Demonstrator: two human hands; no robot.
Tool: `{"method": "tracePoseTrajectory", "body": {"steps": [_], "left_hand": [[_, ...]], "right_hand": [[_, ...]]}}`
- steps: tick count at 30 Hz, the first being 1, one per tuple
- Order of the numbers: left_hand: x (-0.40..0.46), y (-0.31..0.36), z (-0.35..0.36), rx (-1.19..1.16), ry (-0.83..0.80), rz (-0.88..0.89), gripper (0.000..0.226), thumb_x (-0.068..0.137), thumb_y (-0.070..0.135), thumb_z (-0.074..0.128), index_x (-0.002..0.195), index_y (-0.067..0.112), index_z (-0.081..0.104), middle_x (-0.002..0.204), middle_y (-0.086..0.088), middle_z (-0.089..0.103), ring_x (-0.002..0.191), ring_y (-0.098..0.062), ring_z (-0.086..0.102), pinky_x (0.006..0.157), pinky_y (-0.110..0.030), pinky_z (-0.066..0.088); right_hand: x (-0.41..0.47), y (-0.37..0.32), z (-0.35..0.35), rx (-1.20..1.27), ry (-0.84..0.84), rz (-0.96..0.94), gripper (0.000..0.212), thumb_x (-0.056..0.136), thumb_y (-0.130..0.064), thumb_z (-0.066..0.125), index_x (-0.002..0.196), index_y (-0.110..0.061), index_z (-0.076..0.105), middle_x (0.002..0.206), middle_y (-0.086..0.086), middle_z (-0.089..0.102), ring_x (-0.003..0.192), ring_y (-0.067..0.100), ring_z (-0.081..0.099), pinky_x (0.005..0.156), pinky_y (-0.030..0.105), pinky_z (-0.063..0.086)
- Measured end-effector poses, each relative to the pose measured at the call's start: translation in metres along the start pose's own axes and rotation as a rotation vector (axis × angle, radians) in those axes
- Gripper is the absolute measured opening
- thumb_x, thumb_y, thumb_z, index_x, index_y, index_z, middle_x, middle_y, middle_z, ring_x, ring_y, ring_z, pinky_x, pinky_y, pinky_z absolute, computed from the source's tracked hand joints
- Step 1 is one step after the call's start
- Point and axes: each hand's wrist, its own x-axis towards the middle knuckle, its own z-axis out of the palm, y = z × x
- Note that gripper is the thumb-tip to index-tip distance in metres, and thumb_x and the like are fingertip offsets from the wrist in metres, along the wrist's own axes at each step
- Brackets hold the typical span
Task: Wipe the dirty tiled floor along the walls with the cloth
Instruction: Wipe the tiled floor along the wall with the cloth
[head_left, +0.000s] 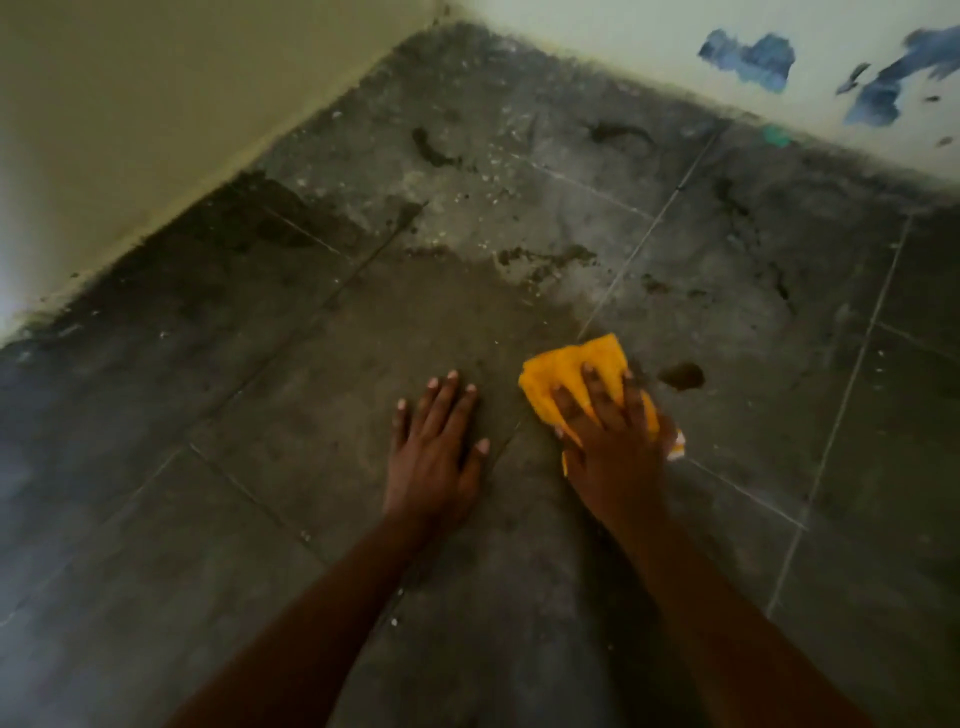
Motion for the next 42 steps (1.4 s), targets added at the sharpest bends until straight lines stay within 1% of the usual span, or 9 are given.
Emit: {"method": "tracePoseTrajectory", "body": {"steps": [4,8,15,22,25,29,32,36,42], "left_hand": [[0.005,0.015,0.007,0.139,0.017,-0.040,0.069,0.102,0.057,0.030,0.166,0.034,0.024,0.177,0.006,0.009,0.164,-0.018,0.004,0.131,-0.053,0.006],[0.005,0.013,0.011,0.138,0.021,-0.045,0.068,0.102,0.057,0.030,0.166,0.034,0.024,0.177,0.006,0.009,0.164,-0.018,0.005,0.131,-0.053,0.004],[0.004,0.016,0.007,0.131,-0.007,-0.054,0.069,0.102,0.059,0.029,0.166,0.034,0.024,0.177,0.007,0.008,0.164,-0.017,0.003,0.131,-0.053,0.004],[0.007,0.013,0.011,0.142,0.012,-0.051,0.068,0.103,0.058,0.029,0.167,0.036,0.020,0.177,0.008,0.005,0.164,-0.015,-0.001,0.131,-0.052,0.001],[0.004,0.011,0.011,0.137,0.017,-0.044,0.068,0.103,0.058,0.028,0.167,0.035,0.021,0.177,0.008,0.006,0.164,-0.015,0.000,0.131,-0.053,0.004],[0.005,0.019,0.004,0.124,0.022,-0.060,0.069,0.102,0.058,0.028,0.166,0.033,0.026,0.177,0.008,0.009,0.164,-0.017,0.004,0.131,-0.055,0.007],[0.005,0.022,0.004,0.130,0.025,-0.057,0.068,0.103,0.057,0.029,0.166,0.033,0.025,0.177,0.007,0.009,0.164,-0.017,0.004,0.131,-0.055,0.006],[0.006,0.019,0.009,0.138,0.037,-0.053,0.067,0.103,0.054,0.034,0.166,0.032,0.027,0.177,0.005,0.013,0.164,-0.020,0.008,0.131,-0.055,0.005],[0.004,0.019,0.006,0.116,0.030,-0.062,0.068,0.102,0.055,0.032,0.165,0.031,0.028,0.177,0.005,0.013,0.164,-0.019,0.009,0.130,-0.057,0.008]], "right_hand": [[-0.040,0.033,-0.010,-0.035,-0.052,0.098,0.058,0.098,-0.062,0.035,0.156,-0.058,0.026,0.174,-0.009,0.014,0.158,0.035,0.015,0.112,0.072,0.020],[0.017,0.035,-0.004,0.015,-0.009,0.310,0.058,0.099,-0.067,0.035,0.153,-0.066,0.013,0.175,-0.009,0.003,0.159,0.040,-0.009,0.110,0.083,0.005],[-0.020,0.048,-0.012,0.000,-0.060,0.256,0.061,0.096,-0.067,0.034,0.154,-0.065,0.016,0.174,-0.015,0.006,0.159,0.032,0.013,0.112,0.072,0.026],[0.052,0.072,-0.009,0.113,-0.101,0.510,0.058,0.101,-0.067,0.032,0.151,-0.070,0.003,0.173,-0.015,-0.007,0.159,0.038,-0.002,0.109,0.084,0.013],[0.067,0.059,-0.008,0.105,-0.142,0.408,0.060,0.102,-0.065,0.035,0.152,-0.069,0.002,0.174,-0.013,-0.007,0.158,0.041,-0.003,0.110,0.084,0.013],[-0.013,0.065,-0.025,0.027,-0.137,0.274,0.060,0.101,-0.064,0.038,0.153,-0.068,0.008,0.174,-0.015,0.003,0.157,0.036,0.014,0.109,0.076,0.028],[-0.045,0.105,-0.034,0.085,-0.158,0.464,0.058,0.100,-0.065,0.031,0.151,-0.071,0.004,0.173,-0.019,-0.007,0.157,0.036,0.010,0.112,0.076,0.022],[0.016,0.122,-0.024,0.156,-0.117,0.686,0.053,0.101,-0.068,0.026,0.148,-0.074,0.002,0.172,-0.019,-0.007,0.157,0.040,0.005,0.111,0.081,0.014],[-0.054,0.082,-0.023,0.099,-0.114,0.472,0.059,0.102,-0.063,0.034,0.153,-0.068,0.004,0.173,-0.017,-0.003,0.156,0.036,0.010,0.111,0.077,0.021]]}}
